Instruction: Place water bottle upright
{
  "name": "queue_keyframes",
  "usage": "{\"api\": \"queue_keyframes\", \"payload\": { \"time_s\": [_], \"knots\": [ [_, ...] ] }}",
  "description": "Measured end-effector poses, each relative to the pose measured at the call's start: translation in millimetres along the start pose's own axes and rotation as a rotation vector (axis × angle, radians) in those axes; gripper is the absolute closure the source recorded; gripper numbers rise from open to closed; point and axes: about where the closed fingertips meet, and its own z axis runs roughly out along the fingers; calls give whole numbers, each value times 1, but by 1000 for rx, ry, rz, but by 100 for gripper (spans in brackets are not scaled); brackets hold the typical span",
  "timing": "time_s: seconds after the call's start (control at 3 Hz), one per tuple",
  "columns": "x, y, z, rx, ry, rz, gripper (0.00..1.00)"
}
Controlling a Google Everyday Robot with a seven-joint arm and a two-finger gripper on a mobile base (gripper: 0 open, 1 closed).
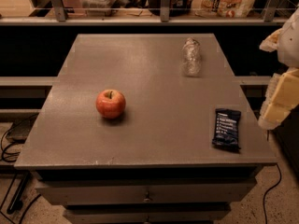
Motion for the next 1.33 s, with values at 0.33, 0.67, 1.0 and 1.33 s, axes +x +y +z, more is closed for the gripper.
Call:
{"api": "queue_keyframes", "payload": {
  "time_s": [0.33,0.67,1.0,1.33],
  "knots": [
    [-1,-20,6,8,-36,70,0],
    [-3,-47,19,-2,-111,218,0],
    [-8,-71,28,-9,-184,385,0],
    [-24,-105,41,-24,-263,556,0]
  ]
}}
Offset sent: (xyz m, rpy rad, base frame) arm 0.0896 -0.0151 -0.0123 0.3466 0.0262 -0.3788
